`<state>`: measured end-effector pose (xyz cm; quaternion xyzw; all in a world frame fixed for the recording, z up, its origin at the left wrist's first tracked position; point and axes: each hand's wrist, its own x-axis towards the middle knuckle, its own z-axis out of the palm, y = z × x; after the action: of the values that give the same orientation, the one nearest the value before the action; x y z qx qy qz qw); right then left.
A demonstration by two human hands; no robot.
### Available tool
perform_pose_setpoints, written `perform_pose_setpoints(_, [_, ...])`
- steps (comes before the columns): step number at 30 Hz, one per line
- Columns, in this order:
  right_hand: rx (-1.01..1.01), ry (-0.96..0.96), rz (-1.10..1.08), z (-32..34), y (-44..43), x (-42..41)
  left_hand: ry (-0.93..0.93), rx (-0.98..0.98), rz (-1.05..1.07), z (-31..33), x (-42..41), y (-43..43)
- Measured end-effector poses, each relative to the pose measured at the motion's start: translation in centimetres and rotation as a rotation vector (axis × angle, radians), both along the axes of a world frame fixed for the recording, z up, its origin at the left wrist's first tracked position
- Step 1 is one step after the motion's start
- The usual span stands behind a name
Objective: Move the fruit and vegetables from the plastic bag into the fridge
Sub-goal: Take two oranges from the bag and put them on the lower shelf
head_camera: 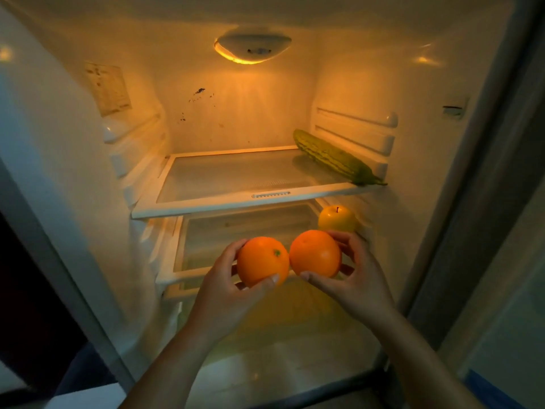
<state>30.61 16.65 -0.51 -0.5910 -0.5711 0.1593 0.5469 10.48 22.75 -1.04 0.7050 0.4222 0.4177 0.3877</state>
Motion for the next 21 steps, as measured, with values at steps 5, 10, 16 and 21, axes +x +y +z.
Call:
perform_pose_setpoints(5, [-0.033, -0.05, -0.009, -0.8, 1.1, 0.7, 0.096, -0.003, 0.018, -1.4, 1.3, 0.3])
perform_pose_setpoints(10, [-0.074, -0.108, 0.024, -1.8, 2.0, 0.5, 0.036, -0.019, 0.143, -2.4, 0.2, 1.1])
perform_pose_setpoints(16, [-0.138, -0.032, -0.016, -1.2, 4.4, -1.1, 0.001, -0.018, 0.346, -2.5, -2.8, 4.4])
perform_pose_setpoints(21, [-0.081, -0.298, 0.01, -0.3, 7.9, -3.2, 0.09, 0.009, 0.377, -2.9, -3.1, 5.9])
